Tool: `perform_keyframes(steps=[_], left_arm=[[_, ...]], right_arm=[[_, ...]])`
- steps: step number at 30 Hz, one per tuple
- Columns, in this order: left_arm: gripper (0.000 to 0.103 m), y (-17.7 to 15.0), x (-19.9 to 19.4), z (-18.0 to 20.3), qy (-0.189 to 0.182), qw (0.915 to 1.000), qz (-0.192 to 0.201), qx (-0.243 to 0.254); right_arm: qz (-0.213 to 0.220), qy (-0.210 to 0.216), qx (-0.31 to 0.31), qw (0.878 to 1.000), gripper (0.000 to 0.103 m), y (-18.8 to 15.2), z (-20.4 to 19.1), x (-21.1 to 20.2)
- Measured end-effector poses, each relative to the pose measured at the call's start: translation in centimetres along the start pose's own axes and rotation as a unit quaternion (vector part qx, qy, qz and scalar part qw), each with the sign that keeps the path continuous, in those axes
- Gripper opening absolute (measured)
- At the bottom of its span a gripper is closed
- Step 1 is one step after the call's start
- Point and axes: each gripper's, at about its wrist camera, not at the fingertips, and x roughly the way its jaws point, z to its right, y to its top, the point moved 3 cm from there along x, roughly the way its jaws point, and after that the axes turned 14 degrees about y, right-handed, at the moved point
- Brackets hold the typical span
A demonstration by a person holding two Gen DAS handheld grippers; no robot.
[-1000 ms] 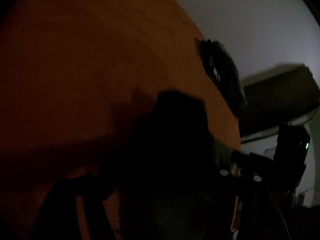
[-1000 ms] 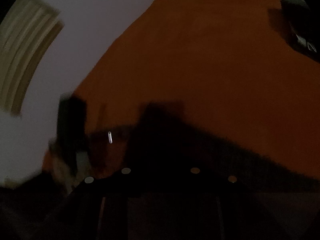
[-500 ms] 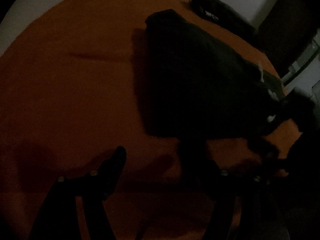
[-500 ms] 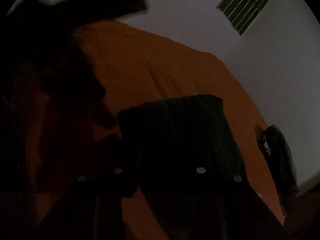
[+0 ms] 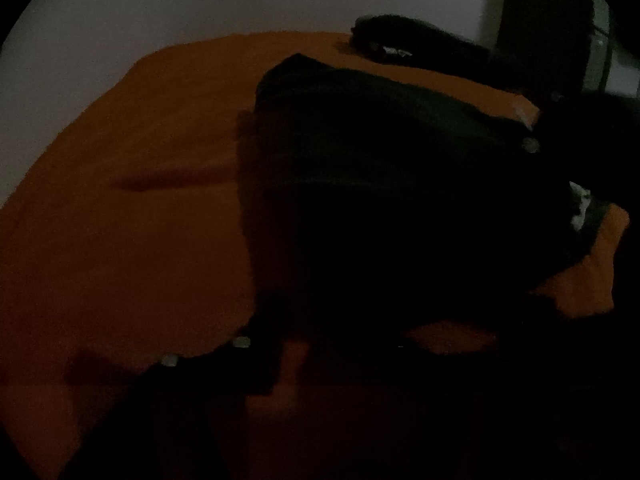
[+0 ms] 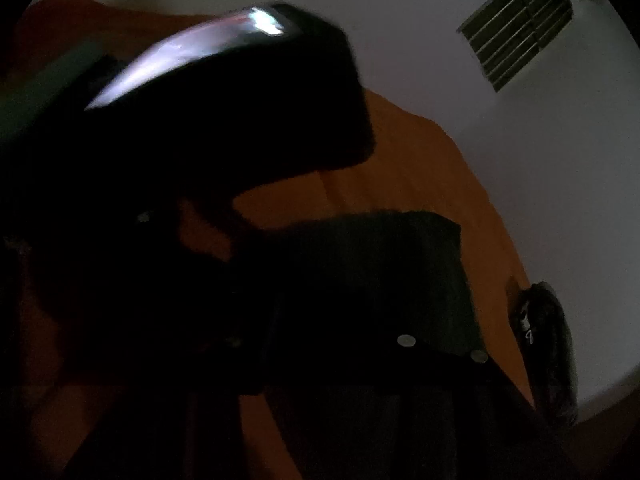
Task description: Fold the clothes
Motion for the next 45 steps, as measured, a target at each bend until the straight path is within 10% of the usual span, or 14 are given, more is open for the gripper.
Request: perform_keyframes(steps=[11,13,16,20,25,27,34,36,40,45], left_arm=[[0.015,-0.7,-2.5,-2.4,-0.077,0.9965,0.005,0.032],[0.019,-0.1,-4.2,-5.0,-0.092,0.9957,0.001,-0.005],[0.059,1.1,-4.8,-9.8,-0.13,0.9843,-0.001,-0.12],[0.06,3.6,-1.3,-12.0,-0.199,0.9544,-0.052,-0.216],[0.051,4.9,1.6,-6.6,-0.248,0.9537,-0.11,-0.13],[0.051,4.9,0.1,-4.6,-0.197,0.9771,-0.075,-0.031],[0.052,5.6,1.0,-11.0,-0.242,0.9483,-0.08,-0.188],[0.051,5.5,2.0,-10.2,-0.27,0.9406,-0.109,-0.175],[0.05,4.7,1.6,-8.0,-0.25,0.9538,-0.132,-0.101],[0.054,2.7,-1.3,-11.1,-0.262,0.9366,-0.154,-0.175]], right_arm=[[0.053,0.083,0.089,0.991,0.017,-0.3,4.0,-1.4],[0.073,0.14,0.122,0.98,0.021,-0.7,5.8,-2.9],[0.112,0.172,0.208,0.956,0.028,-1.6,9.1,-4.3],[0.09,0.134,0.213,0.964,0.028,-1.8,9.4,-2.9],[0.049,0.14,0.201,0.968,0.019,-1.1,8.3,1.3],[0.045,0.153,0.205,0.966,0.019,-1.2,8.4,1.8],[0.08,0.13,0.293,0.944,0.018,-3.0,14.4,0.1],[0.059,0.147,0.31,0.937,0.017,-3.4,14.8,2.6],[0.058,0.163,0.341,0.924,0.016,-4.0,15.6,4.8],[0.096,0.185,0.363,0.908,0.016,-4.2,16.7,0.7]])
